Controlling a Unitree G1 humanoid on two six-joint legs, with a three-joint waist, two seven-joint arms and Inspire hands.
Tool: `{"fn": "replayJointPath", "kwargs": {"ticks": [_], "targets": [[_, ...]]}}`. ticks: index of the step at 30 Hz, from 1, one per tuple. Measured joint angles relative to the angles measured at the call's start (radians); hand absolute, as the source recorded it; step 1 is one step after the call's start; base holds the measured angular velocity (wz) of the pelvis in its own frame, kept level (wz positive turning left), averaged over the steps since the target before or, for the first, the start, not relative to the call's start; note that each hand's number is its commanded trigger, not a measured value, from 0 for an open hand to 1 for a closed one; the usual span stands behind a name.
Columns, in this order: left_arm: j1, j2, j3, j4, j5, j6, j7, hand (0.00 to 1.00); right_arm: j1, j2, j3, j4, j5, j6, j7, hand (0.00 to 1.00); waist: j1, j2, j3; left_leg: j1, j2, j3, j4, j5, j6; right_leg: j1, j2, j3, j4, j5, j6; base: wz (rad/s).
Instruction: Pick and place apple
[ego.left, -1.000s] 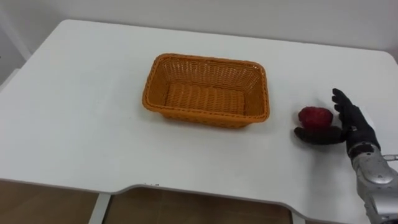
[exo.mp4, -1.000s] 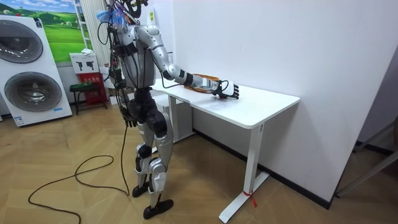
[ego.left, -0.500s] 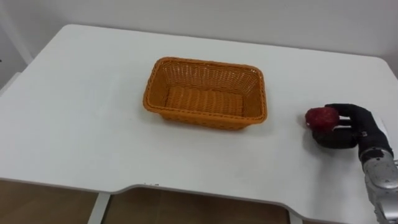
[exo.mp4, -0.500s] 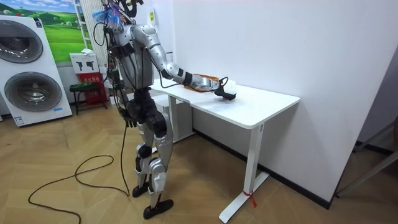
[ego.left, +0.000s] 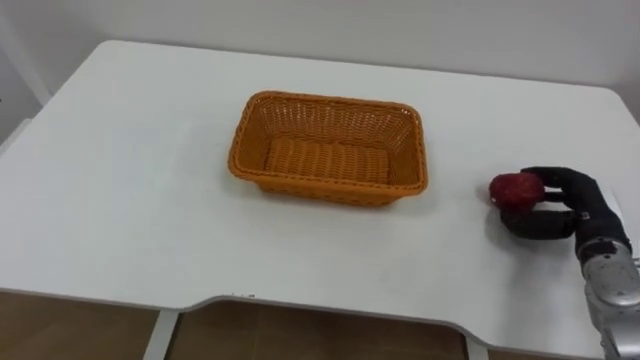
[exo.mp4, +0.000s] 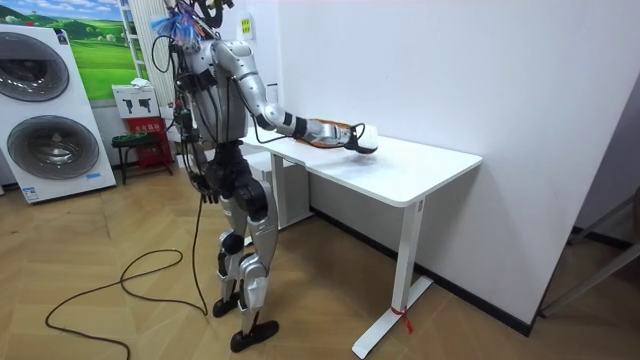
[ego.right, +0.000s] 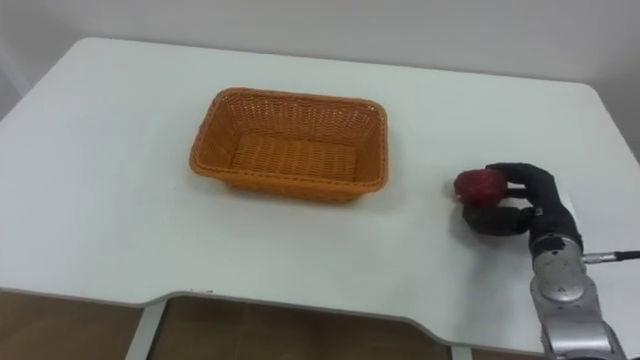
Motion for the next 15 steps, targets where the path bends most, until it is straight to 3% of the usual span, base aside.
{"fn": "replayJointPath", "kwargs": {"ticks": [8, 15], "targets": [[0.005, -0.003, 0.0, 0.004, -0.001, -0.013, 0.034, 0.0, 0.022, 0.019, 0.0, -0.39, 0.002, -0.005, -0.018, 1.0, 0.003, 0.004, 0.0028, 0.02, 0.001, 0.017, -0.024, 0.002, 0.001, 0.0, 0.0, 0.022, -0.004, 0.0, 0.0, -0.06], [0.007, -0.006, -0.006, 0.004, -0.003, -0.013, 0.049, 0.0, 0.024, 0.032, 0.026, -0.542, -0.006, -0.007, -0.026, 1.0, 0.006, 0.006, 0.0043, 0.018, 0.001, 0.023, -0.026, 0.002, 0.001, -0.008, 0.001, 0.028, -0.003, 0.0, 0.001, -0.01]]}}
